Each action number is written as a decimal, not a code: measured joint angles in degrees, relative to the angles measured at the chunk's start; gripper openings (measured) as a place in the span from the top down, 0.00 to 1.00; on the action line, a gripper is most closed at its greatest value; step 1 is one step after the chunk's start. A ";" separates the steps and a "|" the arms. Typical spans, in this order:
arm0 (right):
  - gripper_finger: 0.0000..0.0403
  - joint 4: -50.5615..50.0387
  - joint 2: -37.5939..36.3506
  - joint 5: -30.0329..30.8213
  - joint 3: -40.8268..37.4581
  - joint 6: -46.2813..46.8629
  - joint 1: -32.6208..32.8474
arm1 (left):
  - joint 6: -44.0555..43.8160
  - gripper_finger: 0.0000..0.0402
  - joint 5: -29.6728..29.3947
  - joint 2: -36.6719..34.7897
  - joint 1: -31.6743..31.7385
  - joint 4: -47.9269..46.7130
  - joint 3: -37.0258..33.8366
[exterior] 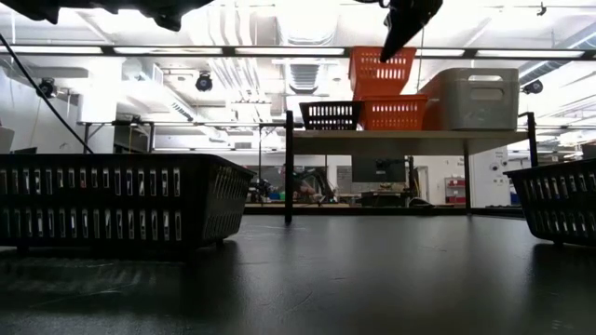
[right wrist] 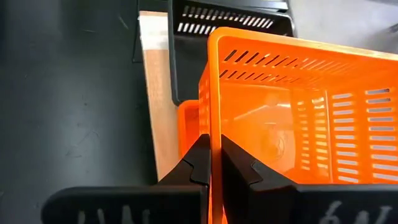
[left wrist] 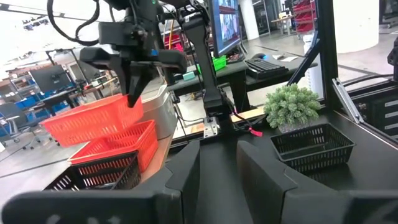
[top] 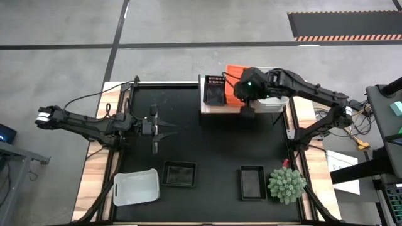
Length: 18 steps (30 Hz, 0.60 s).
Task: Stack baskets on shelf by color
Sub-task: Stack the orange basket on the orange basket on the shelf
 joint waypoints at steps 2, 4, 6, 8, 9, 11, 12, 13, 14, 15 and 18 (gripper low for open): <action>0.98 -0.23 0.00 -2.07 -0.04 -0.51 -1.38 | -0.01 0.77 0.00 0.00 0.00 -0.02 -0.02; 0.98 -1.08 0.00 -3.54 -0.11 -0.46 -2.32 | -0.01 0.77 0.00 0.00 0.00 0.00 -0.05; 0.98 -2.04 0.00 -4.13 -0.11 -0.44 -2.90 | 0.01 0.77 0.00 0.00 0.00 0.00 -0.13; 0.98 -2.24 0.00 -4.14 -0.18 -0.40 -2.92 | 0.01 0.77 0.00 0.00 0.00 0.02 -0.19; 0.98 -2.28 0.00 -4.24 -0.28 -0.41 -2.89 | 0.00 0.77 0.00 0.00 0.00 0.01 -0.21; 0.98 -2.32 0.01 -4.38 -0.49 -0.43 -2.85 | 0.01 0.77 0.00 0.00 0.00 0.00 -0.22; 0.98 -2.30 0.02 -4.38 -0.65 -0.41 -2.83 | 0.00 0.77 0.00 0.00 0.00 0.02 -0.22; 0.98 -2.34 0.01 -4.38 -0.85 -0.38 -2.84 | 0.00 0.77 0.00 0.00 0.00 0.02 -0.22; 0.98 -2.43 0.02 -4.35 -1.04 -0.38 -2.85 | 0.01 0.77 0.00 0.00 0.00 0.03 -0.22; 0.98 -2.50 0.02 -4.35 -1.22 -0.38 -2.85 | -0.01 0.77 0.00 0.00 0.02 0.04 -0.22; 0.98 -2.47 0.02 -4.35 -1.57 -0.45 -2.85 | 0.00 0.77 0.00 0.00 0.01 0.07 -0.22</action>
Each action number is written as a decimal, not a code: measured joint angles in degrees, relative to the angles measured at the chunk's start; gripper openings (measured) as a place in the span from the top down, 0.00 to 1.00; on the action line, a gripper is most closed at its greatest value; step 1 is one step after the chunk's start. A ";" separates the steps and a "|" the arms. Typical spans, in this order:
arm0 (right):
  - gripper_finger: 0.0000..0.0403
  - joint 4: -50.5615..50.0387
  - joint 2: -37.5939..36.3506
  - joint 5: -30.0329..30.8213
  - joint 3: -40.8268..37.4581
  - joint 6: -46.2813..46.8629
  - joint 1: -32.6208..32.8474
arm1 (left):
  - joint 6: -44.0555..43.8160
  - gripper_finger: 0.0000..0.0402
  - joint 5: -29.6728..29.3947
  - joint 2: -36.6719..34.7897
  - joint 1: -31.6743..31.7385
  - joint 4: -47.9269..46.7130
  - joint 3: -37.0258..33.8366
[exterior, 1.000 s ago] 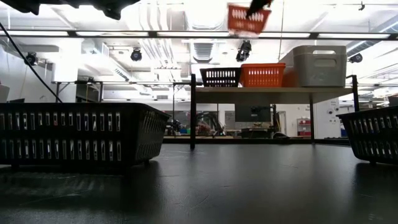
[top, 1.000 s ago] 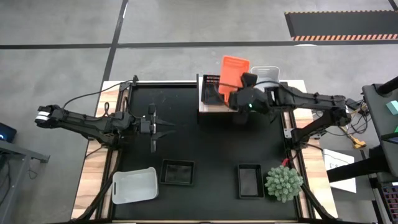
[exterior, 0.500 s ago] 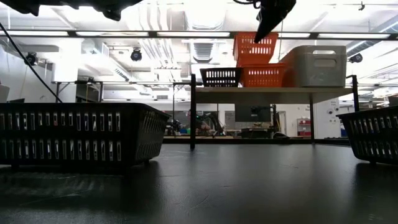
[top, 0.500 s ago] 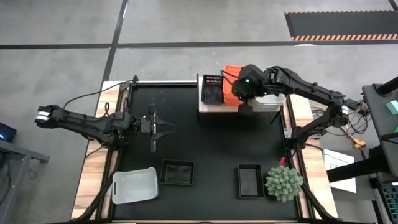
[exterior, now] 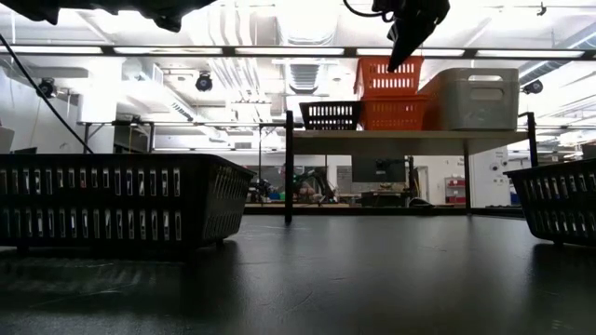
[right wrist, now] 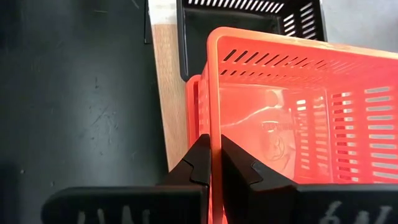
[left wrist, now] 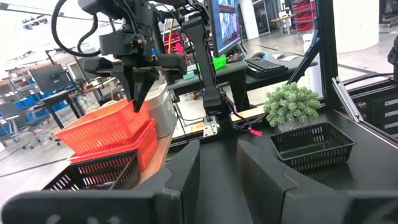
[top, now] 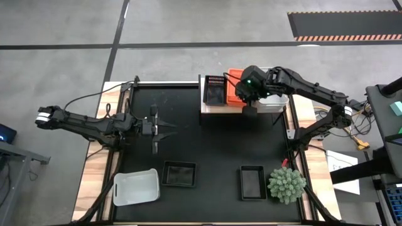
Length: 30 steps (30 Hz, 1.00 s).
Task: Stack baskets on shelf by color
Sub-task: Stack the orange basket on the orange basket on the shelf
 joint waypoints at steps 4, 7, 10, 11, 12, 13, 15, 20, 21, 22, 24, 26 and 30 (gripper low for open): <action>0.98 0.01 0.00 0.32 -0.33 -0.04 0.00 | 0.01 0.77 0.00 0.00 0.00 0.04 0.00; 0.98 0.02 0.02 0.46 -0.44 -0.40 0.00 | 0.01 0.77 0.00 0.00 -0.01 0.04 0.00; 0.98 0.05 0.02 0.46 -0.50 -0.56 0.00 | -0.01 0.77 0.00 0.00 0.01 0.17 0.00; 0.98 0.04 0.02 0.46 -0.54 -0.67 0.00 | 0.00 0.77 0.00 0.00 0.03 0.17 0.00; 0.98 0.05 0.02 0.46 -0.55 -0.72 0.00 | 0.00 0.77 0.00 0.00 0.05 0.17 0.00; 0.98 0.07 0.02 0.46 -0.61 -0.72 0.00 | 0.00 0.77 -0.01 0.00 0.05 0.16 0.00; 0.98 0.08 0.02 0.51 -0.79 -0.66 0.00 | 0.00 0.77 0.00 0.00 0.05 0.20 0.00; 0.98 0.09 0.02 1.94 -1.57 -0.46 0.00 | -0.01 0.77 0.00 0.00 0.05 0.22 0.00; 0.98 0.19 0.02 2.13 -1.80 -0.44 0.00 | 0.00 0.77 -0.02 0.00 0.05 0.24 0.00; 0.98 0.28 0.02 2.16 -2.07 -0.34 0.00 | 0.00 0.77 -0.01 0.00 0.05 0.22 0.00; 0.97 0.28 0.04 2.19 -2.46 -0.09 0.00 | 0.00 0.77 -0.02 0.00 0.05 0.22 0.00; 0.94 0.30 0.04 2.17 -2.60 0.30 0.00 | 0.01 0.77 0.00 0.00 0.05 0.22 0.00; 0.87 0.33 0.04 2.21 -2.65 0.65 0.00 | -0.01 0.77 -0.02 0.00 0.05 0.20 0.00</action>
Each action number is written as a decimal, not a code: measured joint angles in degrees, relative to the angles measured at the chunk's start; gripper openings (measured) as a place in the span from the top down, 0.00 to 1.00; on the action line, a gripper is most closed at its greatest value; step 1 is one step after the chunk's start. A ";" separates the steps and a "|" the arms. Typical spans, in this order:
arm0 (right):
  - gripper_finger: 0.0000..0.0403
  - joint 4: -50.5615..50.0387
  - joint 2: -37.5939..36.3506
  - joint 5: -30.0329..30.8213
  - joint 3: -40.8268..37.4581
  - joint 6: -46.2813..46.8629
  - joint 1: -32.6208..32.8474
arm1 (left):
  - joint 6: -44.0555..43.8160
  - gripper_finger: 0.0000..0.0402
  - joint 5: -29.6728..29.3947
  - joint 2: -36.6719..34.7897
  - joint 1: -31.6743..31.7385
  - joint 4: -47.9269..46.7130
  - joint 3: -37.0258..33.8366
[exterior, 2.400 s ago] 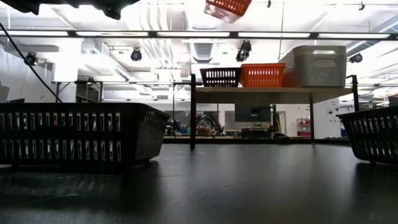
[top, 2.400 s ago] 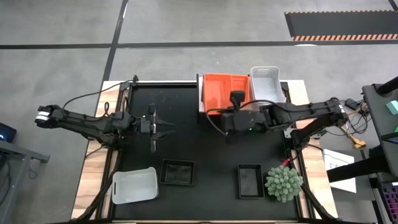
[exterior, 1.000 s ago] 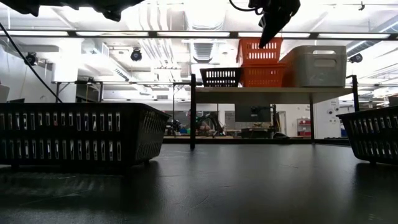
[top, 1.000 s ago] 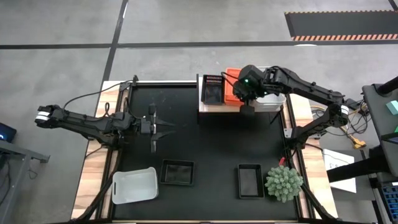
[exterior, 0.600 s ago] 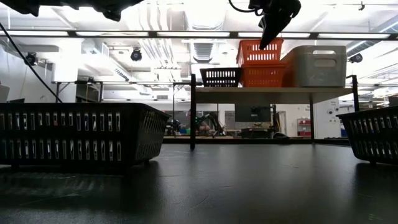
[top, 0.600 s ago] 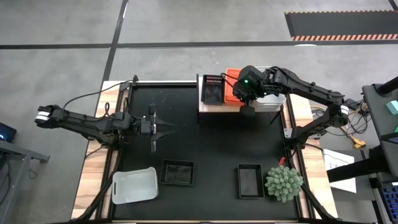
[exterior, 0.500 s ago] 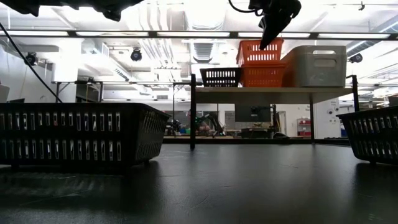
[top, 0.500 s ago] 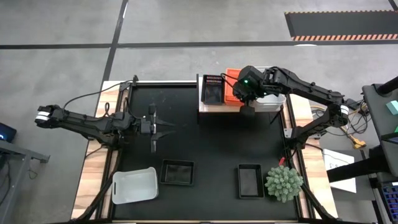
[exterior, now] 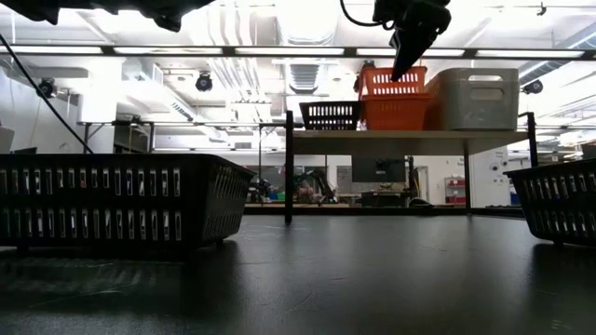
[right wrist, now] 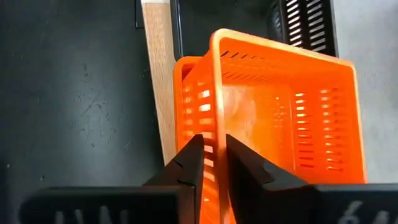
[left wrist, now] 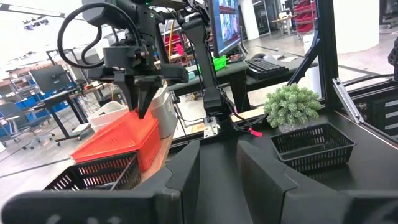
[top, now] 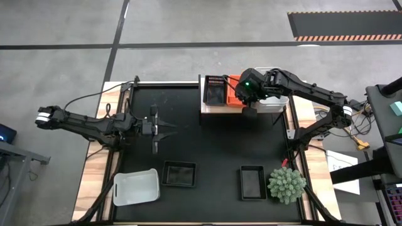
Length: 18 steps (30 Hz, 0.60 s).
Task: Stack baskets on shelf by color
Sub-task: Stack the orange basket on the orange basket on the shelf
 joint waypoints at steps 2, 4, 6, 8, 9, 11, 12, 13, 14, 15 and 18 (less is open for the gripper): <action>0.83 -0.03 -0.06 0.00 0.00 0.02 0.00 | 0.00 0.77 0.00 0.00 0.00 0.00 0.00; 0.80 -0.57 -0.13 0.00 0.20 0.44 0.00 | 0.00 0.77 0.02 0.00 0.00 0.01 0.00; 0.77 -1.49 -0.13 0.19 1.15 1.21 0.00 | 0.01 0.77 0.02 0.01 0.00 0.00 0.00; 0.75 -2.15 -0.13 0.35 2.33 1.51 0.00 | 0.00 0.77 0.01 0.00 0.00 -0.03 0.00; 0.75 -2.21 -0.17 0.39 2.75 1.51 0.00 | 0.00 0.77 0.00 0.00 0.00 -0.05 0.00; 0.74 -1.11 -0.19 0.38 3.37 1.50 0.04 | 0.00 0.77 0.02 0.00 0.00 -0.05 0.00; 0.74 -0.47 -0.17 0.37 3.50 1.45 0.05 | 0.00 0.77 0.01 0.00 0.00 -0.05 0.00; 0.75 -0.28 -0.10 0.32 3.69 1.42 0.17 | 0.02 0.77 0.00 0.02 0.00 -0.04 0.00; 0.75 0.03 -0.02 0.11 3.76 1.42 0.32 | 0.04 0.77 0.00 0.02 0.00 -0.05 0.00; 0.76 0.46 0.09 -0.09 3.78 1.38 0.44 | 0.15 0.77 0.00 0.02 0.00 -0.05 0.00; 0.81 4.15 0.52 -0.43 3.72 1.32 0.44 | 0.31 0.77 0.00 0.02 0.00 -0.05 0.00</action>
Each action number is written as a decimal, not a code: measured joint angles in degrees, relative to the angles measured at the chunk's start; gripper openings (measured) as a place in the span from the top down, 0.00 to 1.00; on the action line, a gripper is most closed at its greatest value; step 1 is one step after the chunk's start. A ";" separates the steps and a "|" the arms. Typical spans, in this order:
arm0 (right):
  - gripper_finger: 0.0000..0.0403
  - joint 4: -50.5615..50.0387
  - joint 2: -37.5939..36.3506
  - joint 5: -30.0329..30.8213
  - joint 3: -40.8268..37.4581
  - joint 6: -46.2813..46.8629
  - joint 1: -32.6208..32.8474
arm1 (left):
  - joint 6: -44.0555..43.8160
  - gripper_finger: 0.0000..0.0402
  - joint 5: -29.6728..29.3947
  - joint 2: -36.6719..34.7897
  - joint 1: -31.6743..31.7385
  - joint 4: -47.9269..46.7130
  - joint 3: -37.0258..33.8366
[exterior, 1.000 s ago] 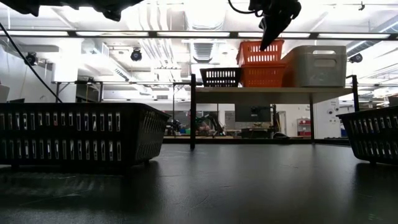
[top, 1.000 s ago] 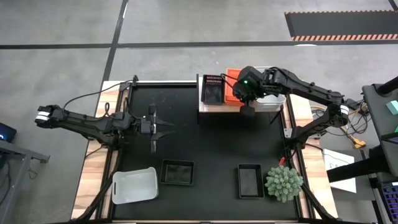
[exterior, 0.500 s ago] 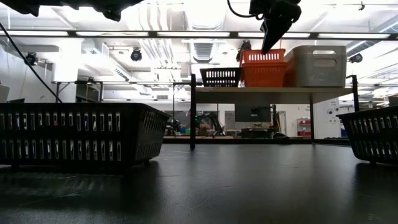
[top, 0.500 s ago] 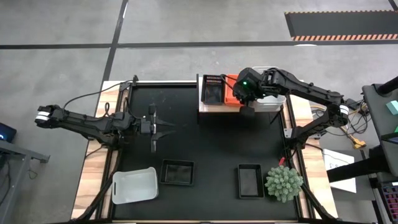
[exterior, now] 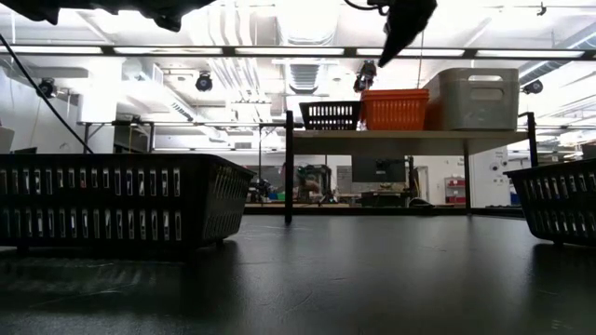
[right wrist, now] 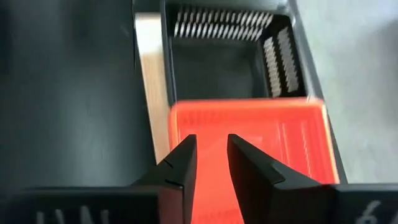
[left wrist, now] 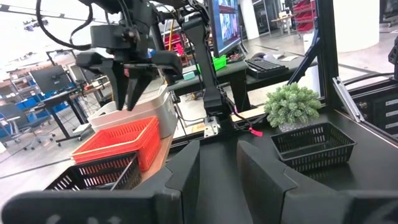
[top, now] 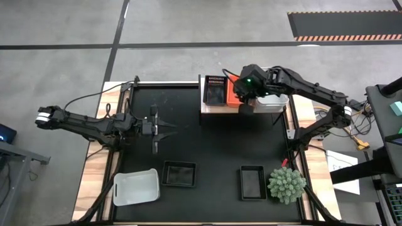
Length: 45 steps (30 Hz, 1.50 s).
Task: Stack baskets on shelf by color
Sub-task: Stack the orange basket on the orange basket on the shelf, then stack the left black basket on the black basket on the shelf
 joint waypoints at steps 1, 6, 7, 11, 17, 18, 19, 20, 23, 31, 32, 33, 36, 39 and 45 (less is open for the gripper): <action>0.82 1.13 0.40 -0.33 -0.02 -0.16 0.01 | 0.02 0.77 0.00 0.00 0.00 0.00 0.00; 0.90 4.91 4.27 -4.79 -0.09 -2.35 0.15 | 0.25 0.77 -0.01 0.02 0.02 0.00 0.00; 0.91 4.99 5.24 -4.79 -0.09 -2.52 0.15 | 0.38 0.77 -0.01 0.02 0.02 0.01 0.00; 0.95 4.80 8.97 -4.76 0.31 -2.89 0.13 | 1.22 0.77 -0.01 0.02 0.04 0.00 0.00; 0.98 -0.31 12.07 -4.24 2.60 -2.83 0.13 | 1.27 0.77 -0.20 0.02 0.04 0.00 -0.02; 0.98 -0.85 12.31 -4.25 3.01 -2.69 0.13 | 1.29 0.77 -0.23 0.02 0.04 -0.01 -0.02; 0.98 -1.23 12.39 -4.26 3.44 -2.67 0.13 | 1.45 0.77 -0.23 0.02 0.04 0.00 -0.02; 0.98 -1.35 12.40 -4.27 3.76 -2.69 0.13 | 1.66 0.77 -0.23 0.02 0.04 -0.02 -0.02; 0.98 -1.42 12.31 -4.33 4.88 -2.48 0.35 | 1.74 0.77 -0.25 0.02 0.04 0.00 -0.02; 0.98 -1.59 11.76 -5.44 8.69 -0.90 2.27 | 1.74 0.77 -0.44 0.02 0.04 0.04 -0.04; 0.98 -1.95 11.43 -6.35 8.70 -0.88 2.93 | 1.74 0.77 -0.44 0.02 0.04 0.04 -0.04; 0.98 -2.24 11.03 -7.10 8.66 -0.65 3.64 | 1.74 0.77 -0.44 0.02 0.04 0.06 -0.04; 0.98 -2.23 9.25 -7.36 7.99 1.25 6.96 | 1.72 0.77 -0.44 0.02 0.04 0.51 -0.04; 0.98 -2.20 7.89 -7.35 7.69 3.44 11.26 | 1.32 0.77 -0.44 0.22 0.04 2.31 -0.07; 0.98 -1.92 6.44 -7.37 5.16 6.61 21.26 | -0.21 0.77 -0.44 2.48 0.04 3.00 0.14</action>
